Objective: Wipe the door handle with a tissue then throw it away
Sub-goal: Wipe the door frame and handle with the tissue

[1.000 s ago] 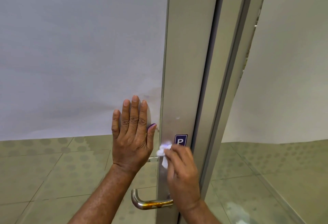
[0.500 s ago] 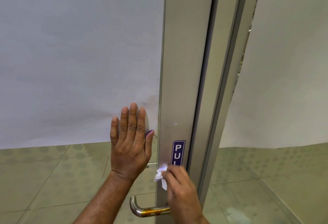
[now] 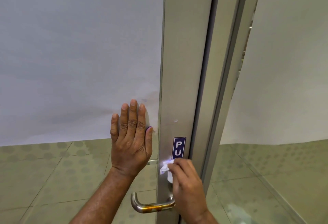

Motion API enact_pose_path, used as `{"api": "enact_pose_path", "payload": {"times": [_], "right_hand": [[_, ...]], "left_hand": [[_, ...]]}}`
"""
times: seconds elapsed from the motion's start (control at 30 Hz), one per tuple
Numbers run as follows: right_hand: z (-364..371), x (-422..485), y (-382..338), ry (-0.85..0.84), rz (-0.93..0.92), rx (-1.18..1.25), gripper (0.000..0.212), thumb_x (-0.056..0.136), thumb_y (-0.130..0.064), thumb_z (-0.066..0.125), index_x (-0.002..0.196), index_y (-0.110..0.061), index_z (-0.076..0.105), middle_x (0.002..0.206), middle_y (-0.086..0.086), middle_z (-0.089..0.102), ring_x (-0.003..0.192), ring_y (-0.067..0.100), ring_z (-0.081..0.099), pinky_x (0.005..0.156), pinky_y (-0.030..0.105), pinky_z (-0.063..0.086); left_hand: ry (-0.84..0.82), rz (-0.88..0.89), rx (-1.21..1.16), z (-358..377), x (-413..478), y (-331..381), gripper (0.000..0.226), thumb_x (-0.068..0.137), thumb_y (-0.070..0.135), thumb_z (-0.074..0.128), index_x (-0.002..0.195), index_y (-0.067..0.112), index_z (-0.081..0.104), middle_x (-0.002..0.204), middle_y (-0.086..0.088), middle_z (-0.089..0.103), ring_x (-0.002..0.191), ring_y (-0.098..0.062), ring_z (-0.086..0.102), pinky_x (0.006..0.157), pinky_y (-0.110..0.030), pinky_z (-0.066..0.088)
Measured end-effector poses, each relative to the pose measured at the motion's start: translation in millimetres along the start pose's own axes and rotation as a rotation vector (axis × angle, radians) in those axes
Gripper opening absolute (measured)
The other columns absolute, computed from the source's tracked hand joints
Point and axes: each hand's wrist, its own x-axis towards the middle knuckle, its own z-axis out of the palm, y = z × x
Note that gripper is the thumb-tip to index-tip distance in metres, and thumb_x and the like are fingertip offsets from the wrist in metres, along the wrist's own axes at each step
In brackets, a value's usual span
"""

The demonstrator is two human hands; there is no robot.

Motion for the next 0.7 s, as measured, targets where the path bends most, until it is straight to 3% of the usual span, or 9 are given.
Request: {"api": "enact_pose_path", "payload": {"times": [0.1,0.2,0.27,0.33,0.47,0.57,0.63,0.7], "right_hand": [[-8,33,-11,0.182,0.125,0.128,0.023,0.096,-0.014,0.053,0.107,-0.014,0.072,0.112,-0.006,0.059,0.104,0.009,0.059,0.093,0.021,0.053],[-7,52,-22,0.246,0.077,0.161,0.023,0.099,-0.01,0.05,0.112,-0.009,0.069,0.112,-0.003,0.058,0.104,0.01,0.057,0.096,0.016,0.048],[-4,38,-20,0.135,-0.026,0.102,0.023,0.101,-0.017,0.05,0.112,-0.01,0.069,0.11,0.0,0.062,0.103,0.01,0.057,0.094,0.018,0.051],[-4,13,-10,-0.032,-0.082,0.002,0.022,0.092,-0.02,0.062,0.11,-0.014,0.071,0.108,-0.001,0.065,0.102,0.01,0.06,0.09,0.025,0.059],[-13,-12,3,-0.303,0.099,-0.04,0.04,0.069,-0.016,0.089,0.107,-0.019,0.073,0.105,-0.008,0.066,0.099,0.009,0.065,0.086,0.025,0.061],[-18,-12,4,-0.393,0.221,0.066,0.03,0.085,-0.017,0.078,0.114,-0.022,0.071,0.115,-0.013,0.06,0.115,0.005,0.055,0.104,0.021,0.05],[-27,-8,7,-0.409,0.318,0.221,0.02,0.087,-0.011,0.072,0.096,-0.029,0.073,0.104,-0.021,0.059,0.11,-0.003,0.058,0.097,0.012,0.047],[-34,-6,12,-0.459,0.427,0.317,0.023,0.088,-0.007,0.067,0.079,-0.027,0.071,0.093,-0.02,0.063,0.099,-0.004,0.066,0.084,0.007,0.048]], "left_hand": [[-0.002,-0.007,-0.001,1,0,-1,0.062,0.109,0.033,0.029,0.164,0.011,0.009,0.174,-0.005,-0.005,0.162,-0.023,-0.001,0.131,-0.043,-0.002],[-0.008,-0.011,0.0,0,-3,0,0.062,0.109,0.032,0.03,0.164,0.01,0.01,0.174,-0.005,-0.005,0.162,-0.024,-0.001,0.132,-0.044,-0.001],[-0.01,-0.001,-0.005,-1,-4,0,0.063,0.109,0.032,0.029,0.163,0.01,0.009,0.174,-0.005,-0.006,0.162,-0.023,-0.002,0.132,-0.044,-0.001],[-0.013,0.0,-0.003,-1,-2,0,0.063,0.109,0.032,0.028,0.164,0.01,0.008,0.174,-0.005,-0.007,0.161,-0.023,-0.003,0.131,-0.044,-0.002],[-0.008,-0.005,-0.013,-1,1,1,0.063,0.108,0.031,0.029,0.164,0.011,0.008,0.174,-0.004,-0.007,0.162,-0.023,-0.003,0.131,-0.043,-0.003],[-0.012,-0.013,-0.014,-1,-1,1,0.063,0.108,0.031,0.03,0.164,0.011,0.008,0.174,-0.004,-0.007,0.162,-0.023,-0.003,0.131,-0.043,-0.003],[-0.013,-0.01,-0.015,-1,-2,1,0.063,0.108,0.031,0.03,0.164,0.011,0.008,0.174,-0.004,-0.007,0.162,-0.023,-0.003,0.131,-0.043,-0.003],[-0.015,-0.009,-0.013,0,0,1,0.063,0.108,0.031,0.029,0.163,0.011,0.007,0.174,-0.004,-0.008,0.161,-0.022,-0.004,0.131,-0.043,-0.003]]}}
